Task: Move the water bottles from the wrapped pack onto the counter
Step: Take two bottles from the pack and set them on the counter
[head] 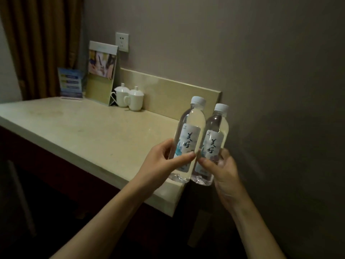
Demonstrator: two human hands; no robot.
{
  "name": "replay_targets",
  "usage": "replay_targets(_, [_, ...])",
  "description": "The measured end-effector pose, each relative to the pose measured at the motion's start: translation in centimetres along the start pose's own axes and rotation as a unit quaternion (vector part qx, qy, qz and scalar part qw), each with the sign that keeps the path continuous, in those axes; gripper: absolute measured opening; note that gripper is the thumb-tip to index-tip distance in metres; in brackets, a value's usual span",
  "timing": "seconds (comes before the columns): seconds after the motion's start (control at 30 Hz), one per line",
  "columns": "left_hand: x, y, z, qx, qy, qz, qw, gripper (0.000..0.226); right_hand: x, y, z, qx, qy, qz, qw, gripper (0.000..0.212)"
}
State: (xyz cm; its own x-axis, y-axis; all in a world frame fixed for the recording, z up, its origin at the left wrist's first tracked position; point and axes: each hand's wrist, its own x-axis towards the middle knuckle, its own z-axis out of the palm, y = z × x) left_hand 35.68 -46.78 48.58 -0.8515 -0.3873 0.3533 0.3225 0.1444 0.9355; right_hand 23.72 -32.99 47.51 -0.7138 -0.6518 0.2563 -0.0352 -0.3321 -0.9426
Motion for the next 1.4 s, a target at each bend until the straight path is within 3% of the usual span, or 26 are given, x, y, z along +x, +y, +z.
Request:
replay_targets(0.13, [5.0,-1.1,-2.8,0.014,-0.005,-0.009,1.000,0.040,5.5,0.8,0.5,-0.045,-0.020,-0.032,0.998,0.050])
replay_targets(0.33, [11.6,-3.3,-6.5,0.077,0.033,-0.036,0.996,0.048,13.2,2.9,1.3,-0.112,-0.013,-0.034,0.993,0.045])
replay_targets(0.5, [15.3,-5.4,-9.7,0.147,0.067,-0.077,0.984,0.050,17.7,5.9,2.3,-0.179,0.006,0.013,0.984,0.064])
replay_targets(0.7, [19.5,-7.2,-13.8,0.154,0.073,-0.101,0.980,0.051,22.6,8.4,4.1,-0.201,0.006,0.038,0.979,0.060])
replay_targets(1.13, [29.6,-12.0,-23.3,0.176,0.050,-0.085,0.980,0.048,33.7,13.0,10.6,-0.271,0.067,0.029,0.960,0.056])
replay_targets(1.4, [33.6,-14.2,-26.1,0.271,0.047,-0.027,0.961,0.050,38.0,14.6,13.0,-0.329,0.130,0.013,0.935,0.058])
